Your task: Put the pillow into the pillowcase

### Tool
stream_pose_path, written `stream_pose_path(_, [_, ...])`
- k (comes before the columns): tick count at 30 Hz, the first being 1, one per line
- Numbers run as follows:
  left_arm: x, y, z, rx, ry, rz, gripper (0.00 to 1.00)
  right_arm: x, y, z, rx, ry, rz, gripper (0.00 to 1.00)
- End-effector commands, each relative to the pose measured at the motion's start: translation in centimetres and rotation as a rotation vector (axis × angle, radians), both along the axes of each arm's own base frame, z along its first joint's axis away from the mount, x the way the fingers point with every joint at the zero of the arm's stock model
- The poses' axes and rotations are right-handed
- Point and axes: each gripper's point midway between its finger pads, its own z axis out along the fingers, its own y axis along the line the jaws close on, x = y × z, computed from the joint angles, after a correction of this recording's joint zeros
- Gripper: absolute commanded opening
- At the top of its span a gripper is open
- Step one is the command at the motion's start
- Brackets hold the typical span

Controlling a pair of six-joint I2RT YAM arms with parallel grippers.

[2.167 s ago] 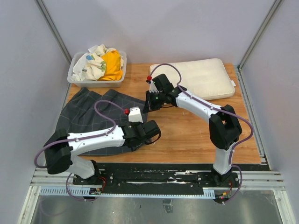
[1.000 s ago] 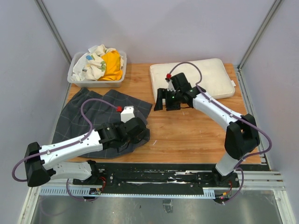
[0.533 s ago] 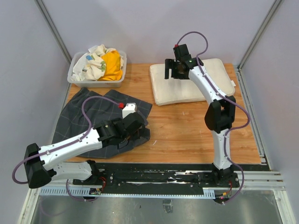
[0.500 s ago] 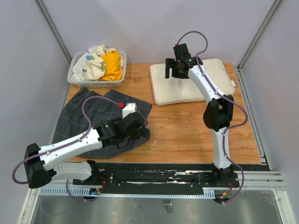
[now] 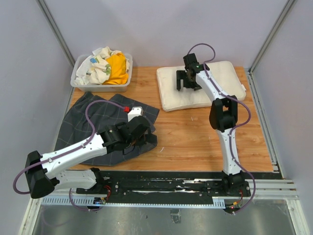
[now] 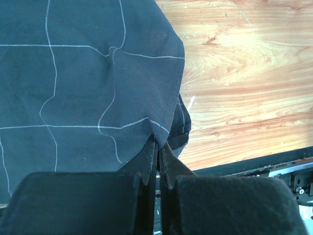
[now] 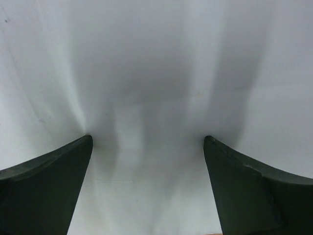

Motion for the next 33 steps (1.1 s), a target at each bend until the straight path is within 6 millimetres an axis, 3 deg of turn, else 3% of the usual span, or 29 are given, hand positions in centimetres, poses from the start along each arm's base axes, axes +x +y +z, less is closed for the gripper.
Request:
stream_pose_path(1, [0.3,-0.2,1.1,-0.034,-0.023,0.004,0.0,-3.4,1.5,-8.4,0.017,0.224,0.072,0.92])
stream_pose_path(7, [0.3,0.1,1.0,-0.032,-0.018,0.014,0.0,-5.6,1.7,-11.7,0.012,0.294,0.085,0.55])
stream_pose_path(11, [0.3,-0.1,1.0,-0.036,-0.014,0.013,0.0,-6.8,0.9,-12.5,-0.018,0.327,0.082,0.08])
stream_pose_path(12, [0.3,-0.1,1.0,-0.038,-0.014,0.013,0.0,-7.2,0.7,-12.6,-0.024,0.336,0.084,0.02])
stream_pose_path(14, [0.3,-0.2,1.1,-0.039,-0.016,0.009,0.0,-8.1,0.3,-12.6,-0.035,0.354,0.09,0.01])
stream_pose_path(17, [0.4,-0.2,1.0,-0.033,-0.019,0.009,0.0,-9.4,-0.2,-10.9,-0.029,0.339,0.091,0.01])
stream_pose_path(22, [0.6,0.0,1.1,-0.031,-0.025,0.008,0.0,-11.7,0.0,-4.6,0.02,0.219,0.12,0.01])
stream_pose_path(26, [0.9,0.2,1.1,-0.025,-0.03,0.008,0.0,-14.7,-0.6,-0.1,-0.003,0.158,0.146,0.01])
stream_pose_path(30, [1.0,0.7,0.8,-0.01,-0.028,0.015,0.0,-18.4,-1.5,2.1,-0.035,0.134,0.165,0.01])
stream_pose_path(33, [1.1,1.3,0.4,0.004,-0.022,0.028,0.0,-20.8,-2.2,2.7,-0.06,0.139,0.183,0.01])
